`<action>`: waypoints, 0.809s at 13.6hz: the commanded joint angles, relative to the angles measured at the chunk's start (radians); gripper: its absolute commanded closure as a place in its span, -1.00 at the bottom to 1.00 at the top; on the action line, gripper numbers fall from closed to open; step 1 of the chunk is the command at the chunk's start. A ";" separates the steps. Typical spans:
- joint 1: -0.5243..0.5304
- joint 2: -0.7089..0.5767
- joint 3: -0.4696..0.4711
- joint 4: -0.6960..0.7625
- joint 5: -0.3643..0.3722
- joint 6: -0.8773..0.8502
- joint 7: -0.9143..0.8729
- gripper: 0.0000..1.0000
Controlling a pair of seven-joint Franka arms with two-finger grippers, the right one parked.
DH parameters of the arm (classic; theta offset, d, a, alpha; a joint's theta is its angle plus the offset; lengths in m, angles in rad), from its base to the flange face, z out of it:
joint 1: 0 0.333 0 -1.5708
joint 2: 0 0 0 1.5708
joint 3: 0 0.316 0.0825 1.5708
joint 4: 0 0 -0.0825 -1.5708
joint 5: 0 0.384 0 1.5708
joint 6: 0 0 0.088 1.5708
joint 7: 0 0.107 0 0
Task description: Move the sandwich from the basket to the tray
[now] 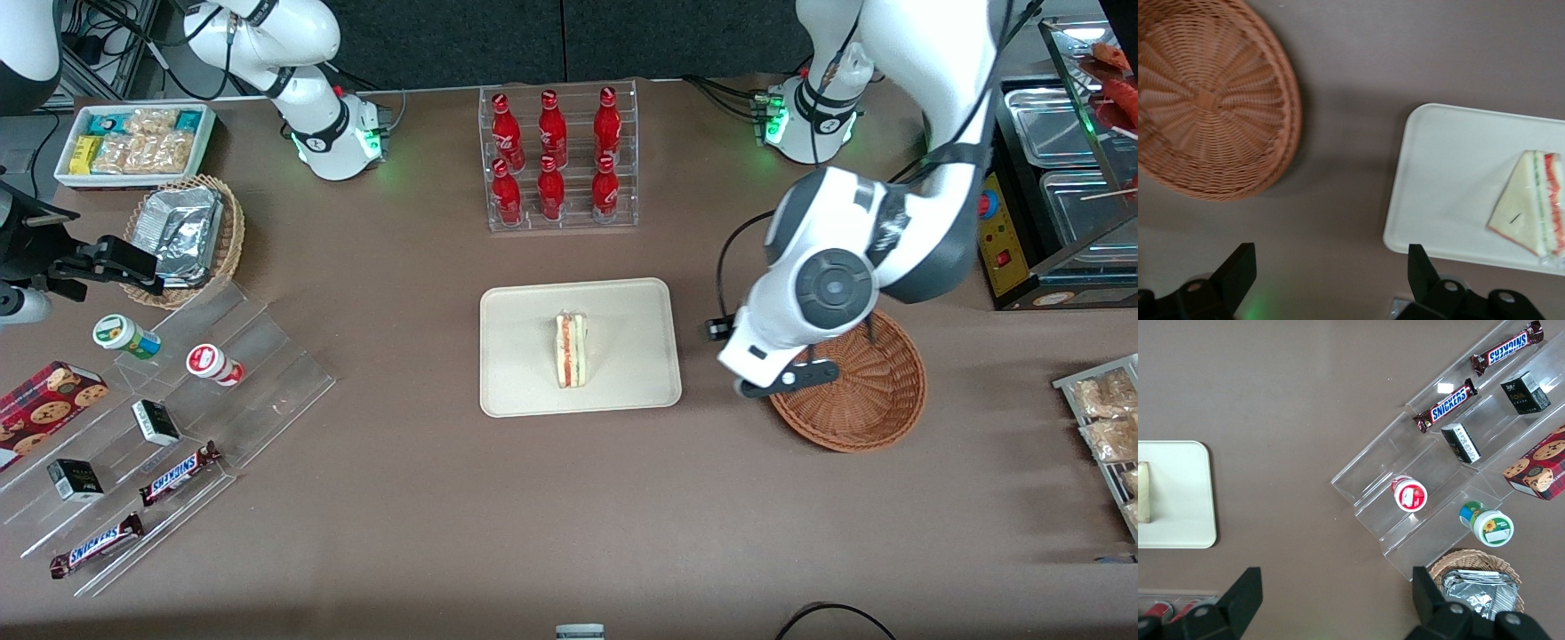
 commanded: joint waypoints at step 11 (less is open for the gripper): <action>0.319 -0.391 -0.050 -0.103 0.032 -0.282 0.485 -1.00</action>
